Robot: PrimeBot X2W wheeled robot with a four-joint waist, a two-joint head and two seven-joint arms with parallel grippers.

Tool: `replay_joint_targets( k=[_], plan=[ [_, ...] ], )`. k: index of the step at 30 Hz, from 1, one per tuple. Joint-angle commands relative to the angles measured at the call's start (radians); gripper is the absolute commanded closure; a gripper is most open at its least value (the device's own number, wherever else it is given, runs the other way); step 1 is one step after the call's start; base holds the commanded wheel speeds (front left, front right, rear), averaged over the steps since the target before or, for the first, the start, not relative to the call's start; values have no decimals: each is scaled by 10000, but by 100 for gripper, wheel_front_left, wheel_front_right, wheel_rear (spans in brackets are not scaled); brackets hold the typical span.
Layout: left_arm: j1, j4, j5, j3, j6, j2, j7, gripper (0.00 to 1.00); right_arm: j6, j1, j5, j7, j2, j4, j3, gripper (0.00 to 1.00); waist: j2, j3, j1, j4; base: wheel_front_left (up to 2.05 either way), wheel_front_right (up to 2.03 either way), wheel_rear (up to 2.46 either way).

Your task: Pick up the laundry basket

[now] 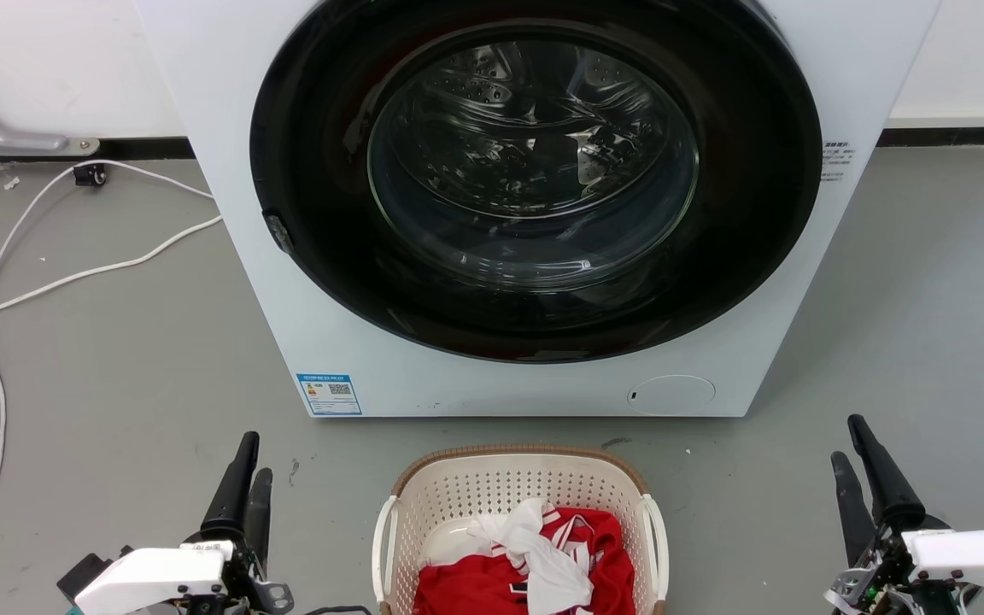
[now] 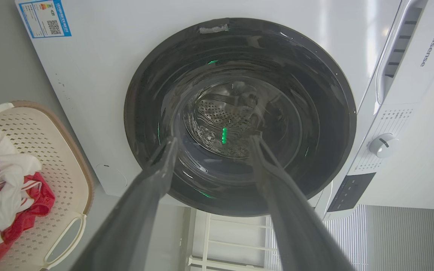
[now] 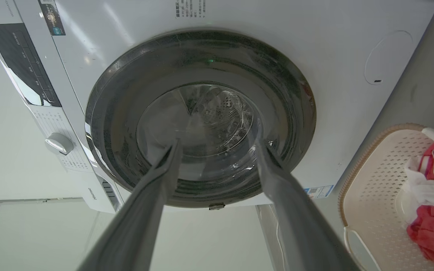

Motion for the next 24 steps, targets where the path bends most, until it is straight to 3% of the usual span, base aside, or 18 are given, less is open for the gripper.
replay_joint_targets(
  k=[1,8,16,24],
  plan=[
    [-59,-225,112,-38,-4,31,-118,0,2,-73,-234,-121,-25,-217,4,0,0,-4,0,4,0,0,0],
    [71,-199,650,167,-7,34,-437,0,3,44,-961,-442,-26,-285,-45,0,0,-33,0,16,0,0,0],
    [142,-446,1653,749,48,39,-772,0,3,74,-3016,-776,-26,-539,-214,0,0,-67,0,47,0,0,0],
    [183,-1340,3216,986,619,40,-1040,0,3,13,-5050,-1049,-26,-1464,-353,0,0,-68,0,79,0,0,0]
  ],
)
